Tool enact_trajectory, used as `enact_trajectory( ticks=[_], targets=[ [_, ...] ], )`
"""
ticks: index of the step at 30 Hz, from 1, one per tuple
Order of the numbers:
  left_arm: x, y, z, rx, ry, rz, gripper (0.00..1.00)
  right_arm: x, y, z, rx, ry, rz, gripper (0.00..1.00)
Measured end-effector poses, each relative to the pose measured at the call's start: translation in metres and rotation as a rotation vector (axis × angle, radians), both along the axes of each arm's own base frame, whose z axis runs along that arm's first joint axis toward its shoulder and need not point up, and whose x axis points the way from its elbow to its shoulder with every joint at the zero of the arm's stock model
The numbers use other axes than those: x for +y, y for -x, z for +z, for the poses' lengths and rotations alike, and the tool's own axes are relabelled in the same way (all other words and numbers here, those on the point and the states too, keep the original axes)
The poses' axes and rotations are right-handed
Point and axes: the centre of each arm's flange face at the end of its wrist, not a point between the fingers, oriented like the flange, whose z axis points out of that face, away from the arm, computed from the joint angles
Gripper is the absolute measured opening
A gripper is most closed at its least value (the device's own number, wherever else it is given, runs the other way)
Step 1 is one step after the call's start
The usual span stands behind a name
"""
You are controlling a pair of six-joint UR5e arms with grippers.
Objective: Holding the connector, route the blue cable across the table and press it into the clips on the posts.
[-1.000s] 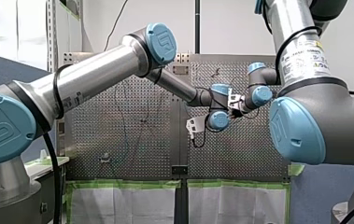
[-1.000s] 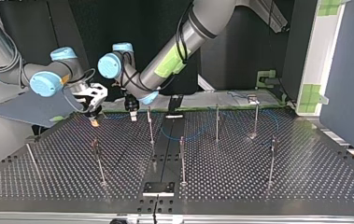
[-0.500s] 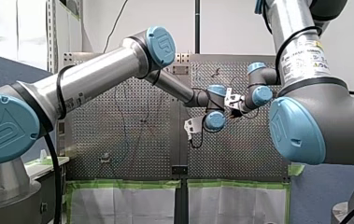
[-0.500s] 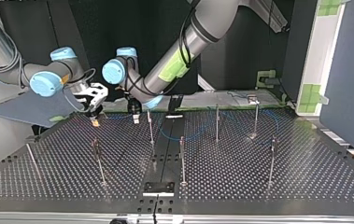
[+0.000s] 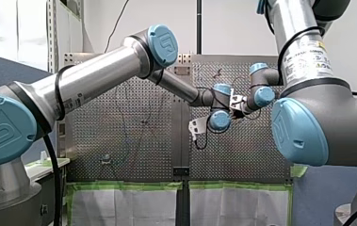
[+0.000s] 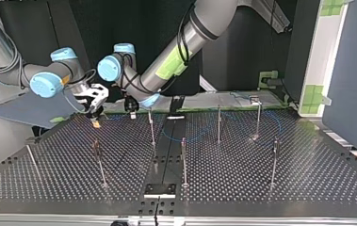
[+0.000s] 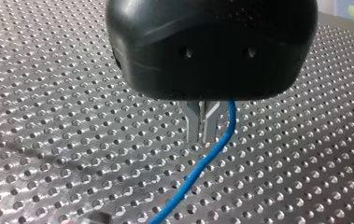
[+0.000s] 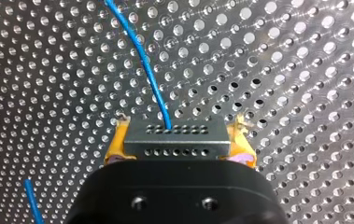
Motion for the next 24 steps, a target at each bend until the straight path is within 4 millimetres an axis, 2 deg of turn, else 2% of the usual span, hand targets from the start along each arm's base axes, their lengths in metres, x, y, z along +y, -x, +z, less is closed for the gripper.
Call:
enact_trajectory(
  ticks=[4,15,17,19,20,21,23,24],
  targets=[
    [0.000,0.002,0.013,0.001,0.009,0.020,0.01,-0.002,0.000,0.007,-0.002,0.010,-0.001,0.00],
    [0.011,0.014,0.052,0.000,0.018,0.031,0.01,0.002,0.004,0.068,-0.045,0.071,0.007,0.00],
    [0.011,0.016,0.060,-0.010,0.022,0.016,0.20,0.005,0.004,0.076,-0.051,0.076,0.013,0.00],
    [0.011,0.019,0.067,-0.020,0.031,0.004,0.20,0.007,0.004,0.079,-0.053,0.075,0.017,0.00],
    [0.011,0.021,0.073,-0.026,0.038,-0.001,0.16,0.008,0.003,0.080,-0.053,0.074,0.019,0.00],
    [0.011,0.022,0.078,-0.029,0.045,-0.004,0.16,0.008,0.003,0.081,-0.053,0.073,0.021,0.00],
    [0.011,0.025,0.089,-0.039,0.059,-0.009,0.00,0.010,0.002,0.082,-0.054,0.073,0.024,0.00],
    [0.011,0.026,0.092,-0.042,0.064,-0.010,0.00,0.010,0.001,0.083,-0.054,0.074,0.025,0.00]
  ],
)
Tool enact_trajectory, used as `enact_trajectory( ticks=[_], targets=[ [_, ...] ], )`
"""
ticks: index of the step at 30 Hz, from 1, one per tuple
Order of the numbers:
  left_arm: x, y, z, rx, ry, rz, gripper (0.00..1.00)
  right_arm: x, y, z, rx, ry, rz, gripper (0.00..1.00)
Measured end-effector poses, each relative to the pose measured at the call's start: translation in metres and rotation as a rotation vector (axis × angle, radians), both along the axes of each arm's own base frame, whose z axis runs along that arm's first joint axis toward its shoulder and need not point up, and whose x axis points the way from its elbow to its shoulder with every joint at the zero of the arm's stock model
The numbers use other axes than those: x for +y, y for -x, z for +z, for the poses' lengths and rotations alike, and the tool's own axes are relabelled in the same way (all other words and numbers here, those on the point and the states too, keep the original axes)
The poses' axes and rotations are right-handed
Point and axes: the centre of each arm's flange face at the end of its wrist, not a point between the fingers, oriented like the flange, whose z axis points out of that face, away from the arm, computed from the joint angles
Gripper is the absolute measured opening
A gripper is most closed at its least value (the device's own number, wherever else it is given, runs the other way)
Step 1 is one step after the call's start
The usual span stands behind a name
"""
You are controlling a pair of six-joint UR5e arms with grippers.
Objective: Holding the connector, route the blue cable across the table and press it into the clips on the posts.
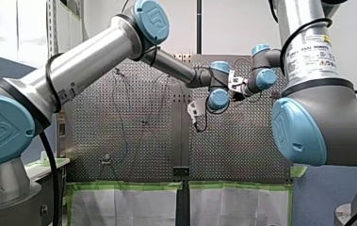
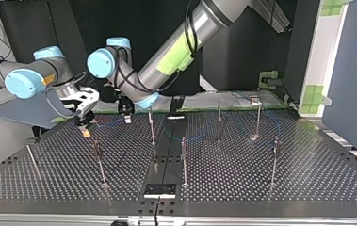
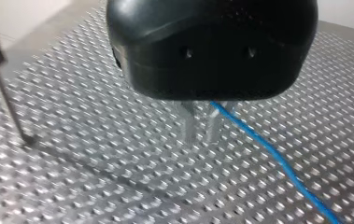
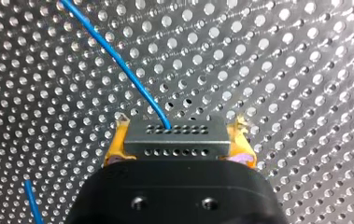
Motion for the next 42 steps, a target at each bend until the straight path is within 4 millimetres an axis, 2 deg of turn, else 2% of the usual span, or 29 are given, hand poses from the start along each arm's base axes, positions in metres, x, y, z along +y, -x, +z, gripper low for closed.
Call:
enact_trajectory(
  ticks=[4,10,17,24,29,34,42],
  targets=[
    [-0.002,0.001,0.010,-0.011,0.014,-0.005,0.00,0.001,0.000,0.007,-0.003,0.011,0.001,0.00],
    [-0.004,0.002,0.026,-0.019,0.022,-0.007,0.00,0.005,0.003,0.038,-0.017,0.045,0.014,0.00],
    [-0.004,0.009,0.061,-0.051,0.043,-0.012,0.00,0.010,0.009,0.073,-0.025,0.071,0.014,0.00],
    [0.002,0.014,0.101,-0.090,0.078,-0.014,0.00,0.015,0.015,0.097,-0.035,0.090,0.010,0.00],
    [0.004,0.012,0.121,-0.114,0.099,-0.012,0.00,0.019,0.018,0.118,-0.044,0.109,0.018,0.00],
    [0.005,0.004,0.128,-0.137,0.104,-0.016,0.00,0.020,0.017,0.125,-0.053,0.114,0.029,0.00],
    [0.015,-0.020,0.132,-0.167,0.119,-0.036,0.00,0.019,0.016,0.128,-0.062,0.119,0.046,0.00]
  ],
)
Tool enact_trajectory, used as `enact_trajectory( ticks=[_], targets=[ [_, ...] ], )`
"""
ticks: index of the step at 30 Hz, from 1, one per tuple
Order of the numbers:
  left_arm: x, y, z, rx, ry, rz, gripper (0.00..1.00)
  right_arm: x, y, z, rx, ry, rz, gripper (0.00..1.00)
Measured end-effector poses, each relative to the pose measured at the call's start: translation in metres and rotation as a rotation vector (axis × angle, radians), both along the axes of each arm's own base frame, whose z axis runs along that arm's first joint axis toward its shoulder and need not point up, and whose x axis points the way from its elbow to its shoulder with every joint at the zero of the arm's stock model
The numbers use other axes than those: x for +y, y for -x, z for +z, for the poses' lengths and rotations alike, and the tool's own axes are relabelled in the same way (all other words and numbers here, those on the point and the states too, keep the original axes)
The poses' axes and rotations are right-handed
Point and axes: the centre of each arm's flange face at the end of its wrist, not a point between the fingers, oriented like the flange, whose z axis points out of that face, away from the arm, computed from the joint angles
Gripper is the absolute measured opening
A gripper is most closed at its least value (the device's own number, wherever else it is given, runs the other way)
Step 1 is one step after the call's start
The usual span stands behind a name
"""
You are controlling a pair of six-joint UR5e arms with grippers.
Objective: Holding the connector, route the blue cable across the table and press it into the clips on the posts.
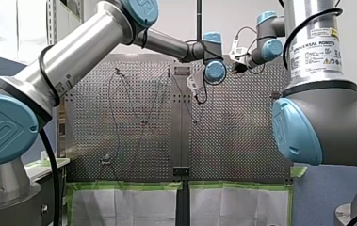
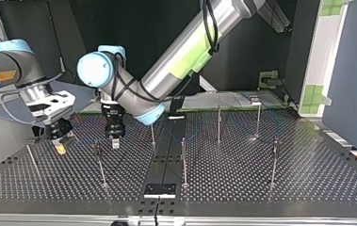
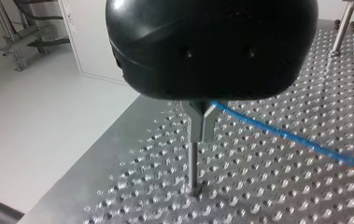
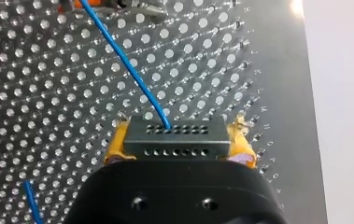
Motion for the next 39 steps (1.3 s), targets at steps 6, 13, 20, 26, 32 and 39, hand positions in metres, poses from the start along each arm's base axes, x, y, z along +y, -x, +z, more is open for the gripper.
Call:
enact_trajectory(
  ticks=[6,13,20,26,32,39],
  targets=[
    [0.009,-0.017,0.002,-0.017,0.005,-0.012,0.00,-0.007,-0.002,0.001,-0.005,0.002,0.006,0.00],
    [0.017,-0.037,0.000,-0.043,0.016,-0.028,0.00,-0.020,-0.003,-0.001,-0.007,0.006,0.005,0.00],
    [0.018,-0.059,-0.016,-0.033,0.001,-0.040,0.00,-0.036,0.004,0.002,-0.010,0.016,-0.006,0.00],
    [0.019,-0.065,-0.019,-0.025,-0.005,-0.038,0.03,-0.042,0.013,0.002,-0.011,0.020,-0.017,0.00],
    [0.019,-0.063,-0.021,-0.008,-0.014,-0.040,0.49,-0.044,0.016,0.002,-0.011,0.021,-0.012,0.00],
    [0.016,-0.057,-0.023,0.010,-0.022,-0.048,1.00,-0.044,0.016,0.002,-0.011,0.021,-0.009,0.00]
  ],
)
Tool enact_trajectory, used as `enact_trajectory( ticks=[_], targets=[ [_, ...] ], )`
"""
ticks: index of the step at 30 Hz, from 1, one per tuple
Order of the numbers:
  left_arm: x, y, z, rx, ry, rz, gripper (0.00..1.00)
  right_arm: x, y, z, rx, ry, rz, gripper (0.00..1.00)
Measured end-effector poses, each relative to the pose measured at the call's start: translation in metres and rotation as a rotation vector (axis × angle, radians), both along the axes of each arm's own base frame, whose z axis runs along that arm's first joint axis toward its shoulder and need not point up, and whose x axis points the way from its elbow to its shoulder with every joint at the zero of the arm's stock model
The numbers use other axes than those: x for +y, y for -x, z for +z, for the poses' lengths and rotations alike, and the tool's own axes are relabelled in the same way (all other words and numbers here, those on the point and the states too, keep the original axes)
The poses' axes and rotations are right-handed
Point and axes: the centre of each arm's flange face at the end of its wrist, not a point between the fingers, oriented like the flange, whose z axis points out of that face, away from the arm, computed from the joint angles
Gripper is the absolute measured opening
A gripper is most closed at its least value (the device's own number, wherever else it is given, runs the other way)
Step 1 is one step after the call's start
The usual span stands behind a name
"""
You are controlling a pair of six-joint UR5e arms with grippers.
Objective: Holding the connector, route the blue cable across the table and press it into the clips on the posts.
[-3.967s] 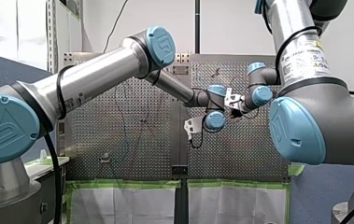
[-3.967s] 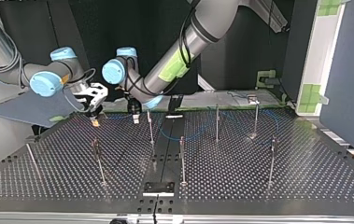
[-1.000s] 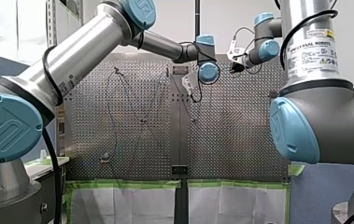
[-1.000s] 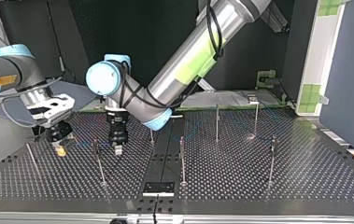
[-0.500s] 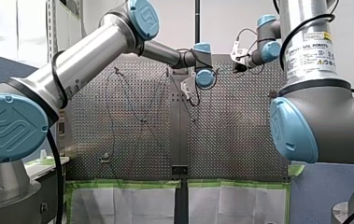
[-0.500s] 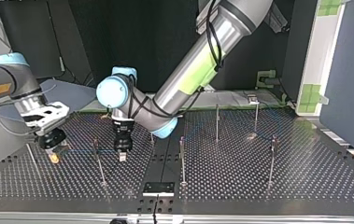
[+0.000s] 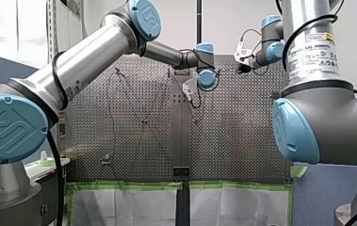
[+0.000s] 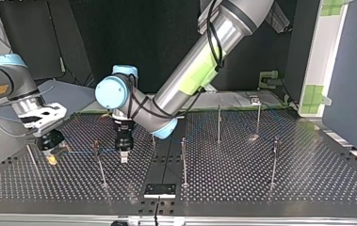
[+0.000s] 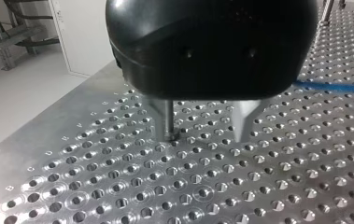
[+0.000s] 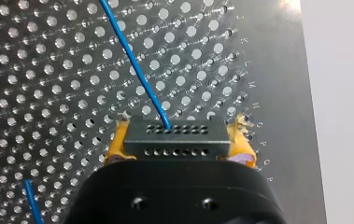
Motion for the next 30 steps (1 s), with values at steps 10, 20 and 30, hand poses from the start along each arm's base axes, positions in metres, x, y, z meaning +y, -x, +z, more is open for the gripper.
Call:
enact_trajectory(
  ticks=[10,20,30],
  targets=[
    [0.000,0.005,-0.002,0.028,-0.023,-0.005,1.00,0.000,0.000,-0.001,0.001,0.000,0.004,0.00],
    [0.005,0.024,0.010,0.079,-0.032,0.000,1.00,0.000,0.000,-0.001,0.001,-0.002,0.005,0.00],
    [0.003,0.058,0.038,0.054,-0.034,-0.091,1.00,0.000,0.000,-0.001,0.003,-0.001,0.005,0.00]
  ],
)
